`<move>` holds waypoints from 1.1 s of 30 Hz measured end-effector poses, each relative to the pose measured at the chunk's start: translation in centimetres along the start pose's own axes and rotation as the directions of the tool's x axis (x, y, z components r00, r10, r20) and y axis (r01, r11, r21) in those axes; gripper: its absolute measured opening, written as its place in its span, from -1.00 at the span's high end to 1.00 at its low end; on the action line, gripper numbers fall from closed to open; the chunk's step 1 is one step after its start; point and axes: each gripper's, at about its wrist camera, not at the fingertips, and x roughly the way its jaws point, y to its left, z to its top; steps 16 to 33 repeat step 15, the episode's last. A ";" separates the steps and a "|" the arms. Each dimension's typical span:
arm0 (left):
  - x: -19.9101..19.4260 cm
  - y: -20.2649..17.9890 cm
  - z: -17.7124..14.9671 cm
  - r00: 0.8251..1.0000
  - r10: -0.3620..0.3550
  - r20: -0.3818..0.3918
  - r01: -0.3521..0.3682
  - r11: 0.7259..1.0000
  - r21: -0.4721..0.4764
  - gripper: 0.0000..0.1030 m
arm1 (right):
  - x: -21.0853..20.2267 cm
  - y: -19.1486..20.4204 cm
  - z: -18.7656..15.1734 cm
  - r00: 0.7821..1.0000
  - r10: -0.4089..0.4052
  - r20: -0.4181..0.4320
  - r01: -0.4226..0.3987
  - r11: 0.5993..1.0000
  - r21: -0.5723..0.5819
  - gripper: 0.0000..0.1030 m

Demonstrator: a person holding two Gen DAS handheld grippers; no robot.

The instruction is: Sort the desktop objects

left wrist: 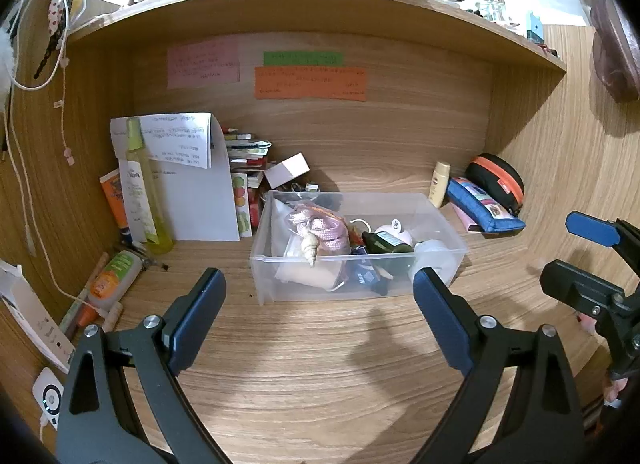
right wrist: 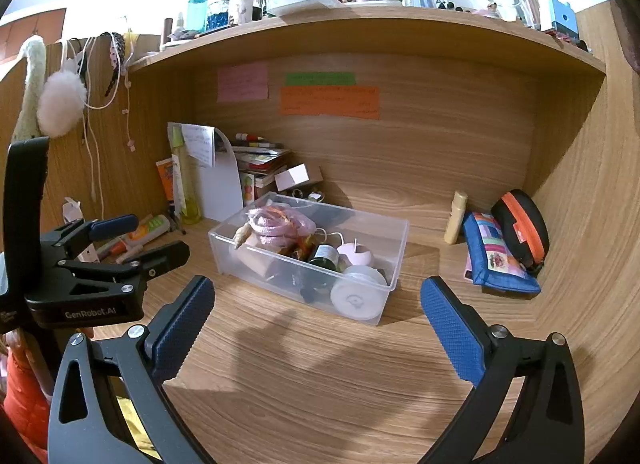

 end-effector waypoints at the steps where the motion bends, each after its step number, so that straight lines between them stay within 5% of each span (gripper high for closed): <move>1: 0.0 0.0 0.0 1.000 -0.001 0.000 0.001 1.000 0.001 -0.86 | 0.0 0.0 0.0 1.000 0.002 0.000 -0.002 1.000 -0.001 -1.00; 33: 0.1 0.0 -0.1 1.000 0.004 0.013 -0.004 1.000 -0.003 -0.86 | 0.9 0.1 0.2 1.000 0.007 -0.018 -0.007 1.000 -0.005 -1.00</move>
